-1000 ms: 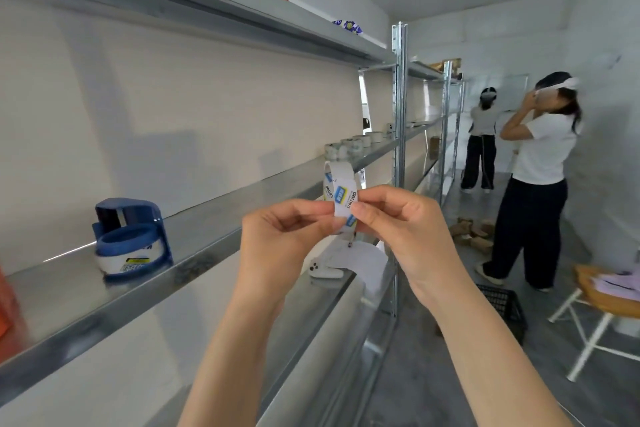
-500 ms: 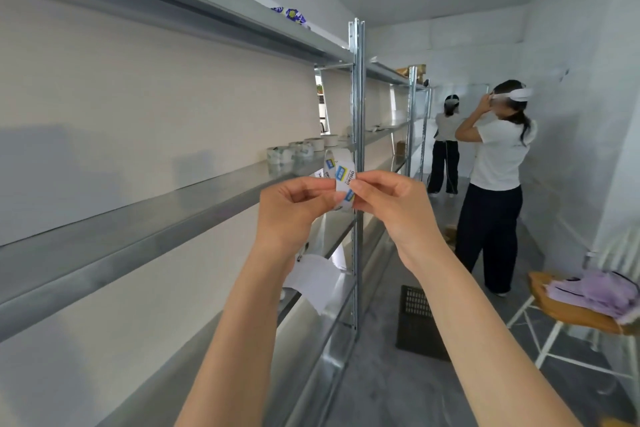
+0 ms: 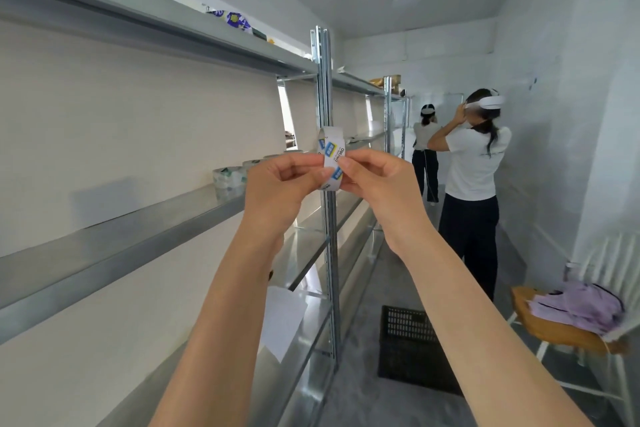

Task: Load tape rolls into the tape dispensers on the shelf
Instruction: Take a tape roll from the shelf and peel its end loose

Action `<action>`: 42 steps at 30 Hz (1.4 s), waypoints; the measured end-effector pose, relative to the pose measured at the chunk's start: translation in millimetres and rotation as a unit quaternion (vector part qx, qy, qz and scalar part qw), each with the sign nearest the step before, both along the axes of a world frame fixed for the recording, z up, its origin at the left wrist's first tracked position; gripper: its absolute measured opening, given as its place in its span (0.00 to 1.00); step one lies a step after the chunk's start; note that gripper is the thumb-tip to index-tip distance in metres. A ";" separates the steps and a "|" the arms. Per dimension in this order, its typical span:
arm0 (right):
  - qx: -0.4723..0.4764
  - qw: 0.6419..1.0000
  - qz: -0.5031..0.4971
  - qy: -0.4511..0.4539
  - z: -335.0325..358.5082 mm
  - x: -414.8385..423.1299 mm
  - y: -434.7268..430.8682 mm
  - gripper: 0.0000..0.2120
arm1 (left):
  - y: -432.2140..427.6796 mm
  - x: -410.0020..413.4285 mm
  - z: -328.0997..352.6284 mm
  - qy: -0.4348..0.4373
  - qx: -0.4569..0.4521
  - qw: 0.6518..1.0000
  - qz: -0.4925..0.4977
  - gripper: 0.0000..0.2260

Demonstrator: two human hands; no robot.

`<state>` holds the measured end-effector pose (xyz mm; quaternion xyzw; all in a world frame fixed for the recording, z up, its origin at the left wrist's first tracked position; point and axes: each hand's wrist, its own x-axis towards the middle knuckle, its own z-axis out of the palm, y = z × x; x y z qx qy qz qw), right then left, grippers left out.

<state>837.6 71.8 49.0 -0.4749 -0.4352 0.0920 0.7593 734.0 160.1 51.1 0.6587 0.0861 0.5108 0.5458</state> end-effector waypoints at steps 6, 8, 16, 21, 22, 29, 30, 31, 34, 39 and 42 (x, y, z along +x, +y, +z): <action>0.022 0.999 -0.011 -0.020 17.0 43.4 38.0 0.08 | 39.0 41.8 24.6 0.008 0.038 0.999 0.009 0.07; 0.028 0.999 -0.014 -0.026 22.7 56.9 53.6 0.08 | 53.1 56.0 30.4 0.002 0.044 0.999 0.013 0.07; 0.057 0.997 0.027 -0.044 38.9 116.8 132.2 0.06 | 129.6 114.7 43.0 -0.041 0.060 0.997 0.018 0.08; 0.060 0.995 0.040 -0.069 45.7 156.7 187.6 0.04 | 184.7 148.9 46.8 -0.043 0.061 0.997 0.021 0.08; 0.061 0.994 0.046 -0.073 45.8 164.4 198.9 0.04 | 195.2 155.1 46.0 -0.040 0.060 0.997 0.023 0.08; 0.077 0.992 0.076 -0.063 32.3 205.0 276.3 0.04 | 259.8 186.6 38.7 -0.027 0.047 0.998 0.042 0.09; 0.075 0.992 0.084 -0.060 30.8 209.4 287.8 0.04 | 268.3 189.9 37.9 -0.023 0.047 0.997 0.052 0.09; 0.073 0.991 0.095 -0.054 29.4 213.7 299.6 0.04 | 276.6 193.2 37.0 -0.020 0.048 0.997 0.063 0.10; 0.079 0.987 0.137 -0.034 25.9 225.9 333.5 0.04 | 302.3 201.8 36.4 -0.014 0.045 0.994 0.095 0.10; 0.081 0.975 0.203 -0.026 21.1 249.8 390.4 0.05 | 343.7 219.7 31.3 0.001 0.048 0.986 0.160 0.09; 0.083 0.961 0.260 -0.033 24.2 265.6 427.9 0.05 | 368.2 231.6 27.6 -0.009 0.047 0.974 0.221 0.09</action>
